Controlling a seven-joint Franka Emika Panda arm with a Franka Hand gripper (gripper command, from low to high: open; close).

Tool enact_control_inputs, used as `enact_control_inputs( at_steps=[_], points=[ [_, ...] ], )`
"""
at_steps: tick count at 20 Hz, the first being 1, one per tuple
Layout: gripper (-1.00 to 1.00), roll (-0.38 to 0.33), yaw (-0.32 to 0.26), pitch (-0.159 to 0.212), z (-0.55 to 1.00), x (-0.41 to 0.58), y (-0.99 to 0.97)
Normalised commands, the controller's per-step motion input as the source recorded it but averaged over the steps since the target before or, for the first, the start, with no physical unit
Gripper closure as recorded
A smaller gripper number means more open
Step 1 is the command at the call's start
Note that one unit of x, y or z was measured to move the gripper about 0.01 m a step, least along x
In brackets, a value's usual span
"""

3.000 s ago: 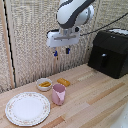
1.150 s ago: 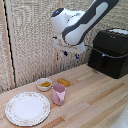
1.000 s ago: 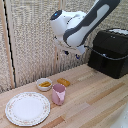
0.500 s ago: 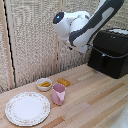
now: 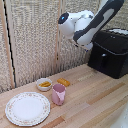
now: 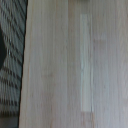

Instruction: Carefully navigate your gripper to the air fryer's handle. Confidently seize the handle using your gripper. Gradually bring the handle toward yourself to access the air fryer.

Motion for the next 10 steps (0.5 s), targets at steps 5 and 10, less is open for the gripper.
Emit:
enact_control_inputs(
  at_steps=[5, 10],
  points=[
    [-1.0, -0.188, 0.133, -0.048, -0.38, -0.102, -0.43],
    [-1.0, -0.157, 0.118, -0.053, -0.37, -0.362, -0.46]
  ],
)
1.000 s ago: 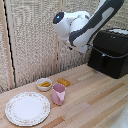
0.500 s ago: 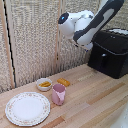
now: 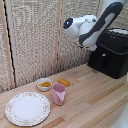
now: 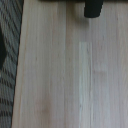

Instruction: Carefully navigate your gripper to the air fryer's handle. Confidently seize the handle using your gripper. Gradually bring the handle toward yourself to access the air fryer.

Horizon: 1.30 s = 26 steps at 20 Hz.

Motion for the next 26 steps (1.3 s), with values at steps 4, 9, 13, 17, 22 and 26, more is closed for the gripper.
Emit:
enact_control_inputs(
  at_steps=[4, 9, 13, 17, 22, 26],
  points=[
    [-1.0, -0.106, 0.122, -0.009, -0.27, -0.346, -0.49],
    [-1.0, -0.07, 0.129, 0.0, -0.25, -0.343, -0.53],
    [-1.0, -0.07, 0.151, 0.01, -0.33, -0.196, -0.5],
    [-1.0, -0.078, 0.153, 0.022, -0.3, -0.171, -0.5],
    [-1.0, -0.086, 0.158, 0.031, -0.31, -0.111, -0.45],
    [-1.0, -0.094, 0.163, 0.039, -0.23, -0.133, -0.48]
  ],
)
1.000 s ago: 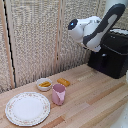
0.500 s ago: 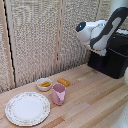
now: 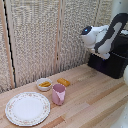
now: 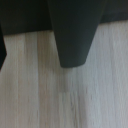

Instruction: Carefully navigate your gripper to the air fryer's handle. Confidently seize the handle using your gripper. Gradually bring the handle toward yourself to access the air fryer.

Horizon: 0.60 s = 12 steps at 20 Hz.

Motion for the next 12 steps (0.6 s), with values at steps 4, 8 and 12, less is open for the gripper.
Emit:
enact_control_inputs(
  at_steps=[4, 8, 12],
  points=[
    [-1.0, -0.112, 0.154, 0.018, -0.14, -0.164, -0.48],
    [1.0, -0.084, 0.19, 0.0, -0.07, -0.036, -0.46],
    [1.0, -0.017, 0.072, 0.012, 0.0, 0.044, -0.07]
  ],
)
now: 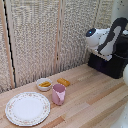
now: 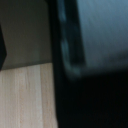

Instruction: Carefully navigate your gripper to the air fryer's handle. Confidently seize the handle using your gripper. Gradually bring the handle toward yourself to access the air fryer.

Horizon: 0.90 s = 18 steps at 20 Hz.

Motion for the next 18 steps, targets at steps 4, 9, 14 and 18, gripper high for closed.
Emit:
enact_control_inputs(
  at_steps=[4, 9, 14, 18],
  points=[
    [1.0, 0.0, 0.0, 0.0, 0.0, 0.0, 0.0],
    [1.0, 0.0, 0.0, 0.0, 0.0, 0.0, 0.0],
    [1.0, 0.008, -0.02, 0.025, 0.0, 0.0, 0.0],
    [1.0, 0.155, -0.156, 0.211, 0.07, 0.019, 0.05]
  ],
)
